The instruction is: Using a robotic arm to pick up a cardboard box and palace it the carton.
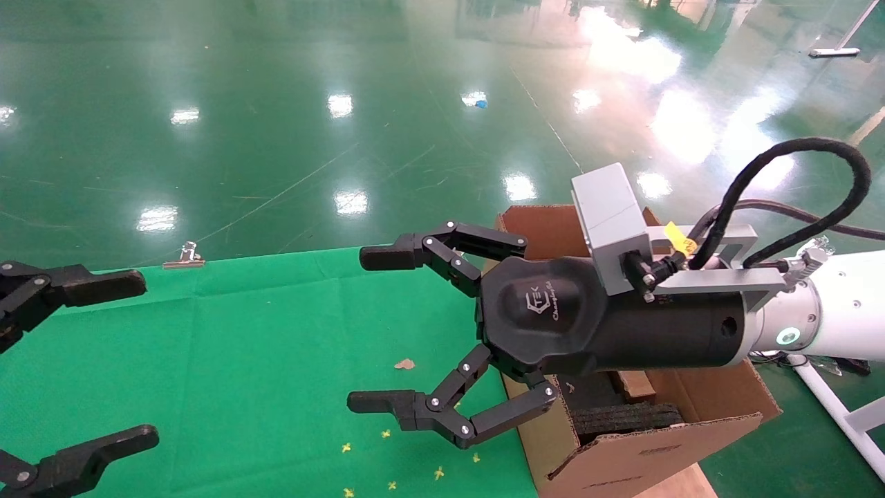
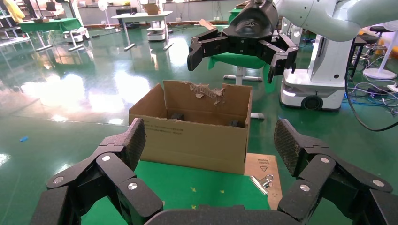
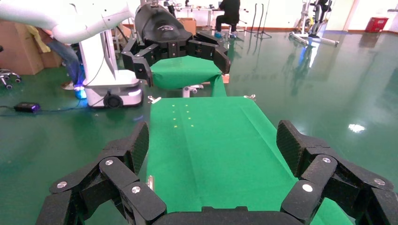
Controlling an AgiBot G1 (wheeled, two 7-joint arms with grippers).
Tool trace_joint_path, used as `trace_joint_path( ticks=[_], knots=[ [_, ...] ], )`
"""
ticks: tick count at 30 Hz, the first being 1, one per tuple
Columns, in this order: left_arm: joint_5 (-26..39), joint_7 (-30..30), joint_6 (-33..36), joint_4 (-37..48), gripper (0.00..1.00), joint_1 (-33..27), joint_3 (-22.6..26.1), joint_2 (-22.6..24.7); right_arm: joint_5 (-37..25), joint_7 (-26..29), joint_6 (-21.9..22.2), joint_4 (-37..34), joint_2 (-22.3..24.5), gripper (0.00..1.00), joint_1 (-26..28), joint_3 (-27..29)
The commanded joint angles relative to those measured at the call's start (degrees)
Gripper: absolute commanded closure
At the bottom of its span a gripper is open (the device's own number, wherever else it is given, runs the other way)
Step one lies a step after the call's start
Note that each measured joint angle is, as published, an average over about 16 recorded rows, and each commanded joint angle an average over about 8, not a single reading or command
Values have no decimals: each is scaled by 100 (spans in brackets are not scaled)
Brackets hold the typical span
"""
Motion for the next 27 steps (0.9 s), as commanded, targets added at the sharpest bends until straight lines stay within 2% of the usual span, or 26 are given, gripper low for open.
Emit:
trace_joint_path(
  ticks=[1,27],
  knots=[
    [0,0,0,0,0,0,0,0,0,0,0,0,0,0,0,0],
    [0,0,0,0,0,0,0,0,0,0,0,0,0,0,0,0]
  ],
)
